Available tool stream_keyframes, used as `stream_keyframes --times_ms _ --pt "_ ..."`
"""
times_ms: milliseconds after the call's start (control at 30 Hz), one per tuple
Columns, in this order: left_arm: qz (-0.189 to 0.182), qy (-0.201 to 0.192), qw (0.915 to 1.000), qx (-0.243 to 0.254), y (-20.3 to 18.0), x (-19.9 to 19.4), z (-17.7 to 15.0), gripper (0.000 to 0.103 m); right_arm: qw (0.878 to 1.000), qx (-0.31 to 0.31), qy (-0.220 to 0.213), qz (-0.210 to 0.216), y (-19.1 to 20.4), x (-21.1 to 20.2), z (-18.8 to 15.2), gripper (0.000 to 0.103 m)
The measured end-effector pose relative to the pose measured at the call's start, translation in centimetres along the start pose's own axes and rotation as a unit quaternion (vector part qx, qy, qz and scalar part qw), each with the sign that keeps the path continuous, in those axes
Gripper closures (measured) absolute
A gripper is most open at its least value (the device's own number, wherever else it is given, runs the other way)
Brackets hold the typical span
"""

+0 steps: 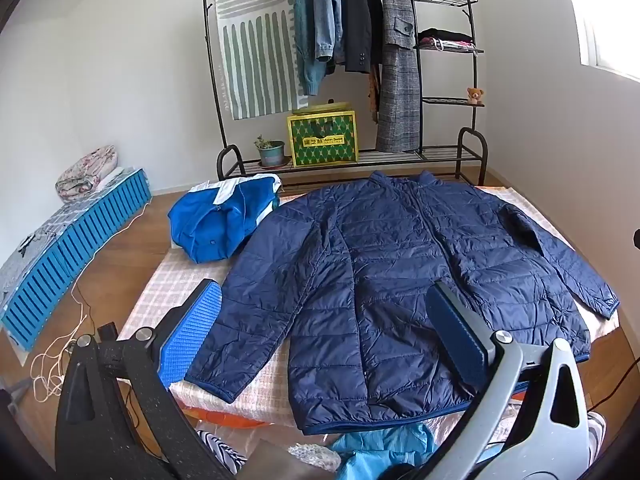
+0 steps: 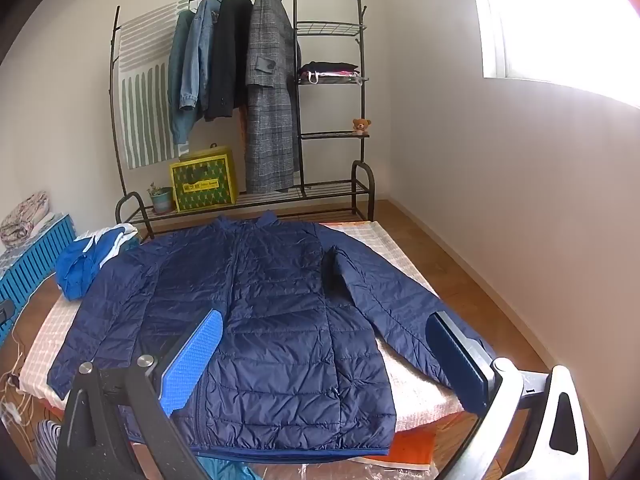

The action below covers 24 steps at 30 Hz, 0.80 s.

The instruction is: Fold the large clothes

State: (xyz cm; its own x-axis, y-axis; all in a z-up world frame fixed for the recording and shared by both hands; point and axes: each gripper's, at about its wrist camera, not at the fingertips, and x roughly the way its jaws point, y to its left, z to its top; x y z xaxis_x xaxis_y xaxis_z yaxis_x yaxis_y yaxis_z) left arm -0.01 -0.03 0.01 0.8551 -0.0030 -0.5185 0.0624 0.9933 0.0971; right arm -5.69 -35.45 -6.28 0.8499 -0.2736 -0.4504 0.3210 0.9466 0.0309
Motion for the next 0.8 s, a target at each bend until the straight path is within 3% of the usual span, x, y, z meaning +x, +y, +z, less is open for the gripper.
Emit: stream_keyframes --times_ms 800 --pt "0.000 -0.002 1.0000 -0.003 0.0 0.0 0.0 0.000 1.000 0.005 -0.007 -0.005 -1.0 -0.5 -0.5 0.000"
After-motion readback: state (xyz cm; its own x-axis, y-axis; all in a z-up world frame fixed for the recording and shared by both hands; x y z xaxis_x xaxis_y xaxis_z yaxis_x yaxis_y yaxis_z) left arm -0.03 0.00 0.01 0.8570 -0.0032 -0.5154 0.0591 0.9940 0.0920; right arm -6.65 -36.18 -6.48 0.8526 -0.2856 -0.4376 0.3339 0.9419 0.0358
